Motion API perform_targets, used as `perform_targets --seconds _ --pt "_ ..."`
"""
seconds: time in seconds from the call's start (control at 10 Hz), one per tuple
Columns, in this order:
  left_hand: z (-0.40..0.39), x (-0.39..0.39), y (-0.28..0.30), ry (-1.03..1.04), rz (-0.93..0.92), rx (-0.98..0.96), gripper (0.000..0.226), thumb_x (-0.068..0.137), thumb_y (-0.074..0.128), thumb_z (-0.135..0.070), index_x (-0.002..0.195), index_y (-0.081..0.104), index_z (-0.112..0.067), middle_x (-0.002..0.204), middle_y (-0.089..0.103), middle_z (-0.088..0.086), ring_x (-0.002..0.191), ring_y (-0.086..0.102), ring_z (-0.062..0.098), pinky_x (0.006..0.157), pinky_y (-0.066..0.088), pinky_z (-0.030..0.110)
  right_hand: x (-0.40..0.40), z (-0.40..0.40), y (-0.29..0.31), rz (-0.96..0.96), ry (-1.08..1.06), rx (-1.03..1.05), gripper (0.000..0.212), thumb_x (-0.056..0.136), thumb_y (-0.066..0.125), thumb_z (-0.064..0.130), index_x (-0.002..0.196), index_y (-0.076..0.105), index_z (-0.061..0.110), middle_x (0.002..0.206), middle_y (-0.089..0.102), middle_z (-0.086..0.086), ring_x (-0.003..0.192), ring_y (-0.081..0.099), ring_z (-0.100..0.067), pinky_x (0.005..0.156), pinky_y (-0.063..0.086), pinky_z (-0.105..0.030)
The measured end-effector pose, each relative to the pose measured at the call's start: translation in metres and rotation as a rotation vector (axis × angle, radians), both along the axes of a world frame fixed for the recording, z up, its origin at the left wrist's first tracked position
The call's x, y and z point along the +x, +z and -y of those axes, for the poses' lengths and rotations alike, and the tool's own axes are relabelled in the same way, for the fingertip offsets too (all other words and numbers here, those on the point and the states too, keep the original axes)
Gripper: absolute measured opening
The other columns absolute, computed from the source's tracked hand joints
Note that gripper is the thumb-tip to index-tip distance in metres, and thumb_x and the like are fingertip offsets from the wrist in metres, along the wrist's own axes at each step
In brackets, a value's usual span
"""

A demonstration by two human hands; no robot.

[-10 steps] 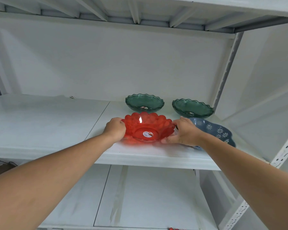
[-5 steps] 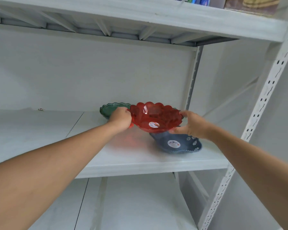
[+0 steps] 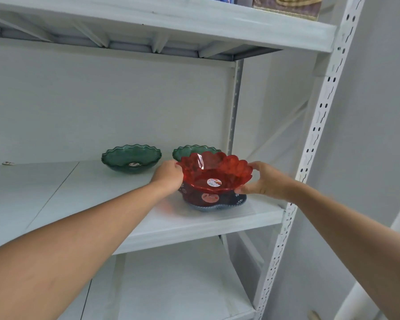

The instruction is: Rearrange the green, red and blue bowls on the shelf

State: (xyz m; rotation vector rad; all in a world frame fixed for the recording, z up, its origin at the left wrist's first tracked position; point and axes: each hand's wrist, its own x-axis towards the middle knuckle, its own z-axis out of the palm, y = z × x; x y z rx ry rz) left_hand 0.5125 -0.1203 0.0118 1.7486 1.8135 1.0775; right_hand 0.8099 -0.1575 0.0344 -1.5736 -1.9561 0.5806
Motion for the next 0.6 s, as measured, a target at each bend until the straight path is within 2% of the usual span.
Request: perform_targets --seconds 0.1,0.2,0.3,0.4,0.5,0.6 --pt "0.001 0.0 -0.015 -0.004 -0.03 -0.029 0.04 0.105 0.033 -0.014 0.115 0.071 -0.006 0.114 0.072 0.014 0.109 0.065 0.037 0.094 0.053 0.041 0.0 0.001 -0.016 -0.033 0.007 -0.026 0.091 0.067 0.097 0.047 0.143 0.055 0.021 0.13 0.057 0.007 0.121 0.051 -0.014 0.099 0.035 -0.027" --pt "0.001 -0.001 -0.034 0.015 -0.035 -0.058 0.036 0.106 0.031 -0.014 0.088 0.062 -0.007 0.108 0.066 0.017 0.1 0.063 0.037 0.092 0.052 0.045 -0.001 0.003 -0.03 -0.074 0.045 -0.096 0.085 0.069 0.096 0.048 0.141 0.057 0.025 0.129 0.059 0.009 0.116 0.053 -0.007 0.098 0.037 -0.021" --pt "0.0 0.002 -0.05 0.009 -0.017 -0.061 0.04 0.11 0.027 -0.014 0.075 0.047 -0.015 0.092 0.056 0.008 0.089 0.053 0.028 0.075 0.04 0.037 -0.007 0.011 -0.035 -0.096 0.158 -0.144 0.047 0.08 0.091 0.036 0.116 0.062 0.04 0.113 0.067 0.019 0.097 0.063 0.016 0.095 0.047 -0.009" --pt "0.003 0.003 -0.057 -0.008 -0.052 -0.05 0.041 0.113 0.023 -0.022 0.085 0.052 -0.013 0.096 0.058 0.008 0.097 0.055 0.029 0.08 0.037 0.035 -0.014 0.015 -0.037 -0.086 0.179 -0.088 0.054 0.081 0.089 0.042 0.125 0.059 0.035 0.123 0.063 0.014 0.101 0.057 0.025 0.084 0.043 0.002" --pt "0.004 0.0 -0.06 -0.046 -0.07 -0.032 0.05 0.114 0.022 -0.037 0.121 0.063 -0.01 0.127 0.065 0.011 0.126 0.057 0.036 0.099 0.043 0.039 -0.012 0.009 -0.046 -0.05 0.161 -0.048 0.079 0.072 0.087 0.064 0.138 0.055 0.034 0.135 0.056 0.009 0.119 0.056 0.007 0.109 0.044 -0.017" --pt "0.012 -0.004 -0.044 -0.024 -0.097 -0.003 0.073 0.11 0.025 -0.058 0.169 0.03 -0.015 0.175 0.029 0.007 0.162 0.025 0.026 0.129 0.021 0.041 -0.012 0.01 -0.036 0.019 0.146 -0.056 0.107 0.078 0.079 0.069 0.162 0.032 0.023 0.153 0.04 0.005 0.144 0.038 -0.013 0.125 0.024 -0.034"
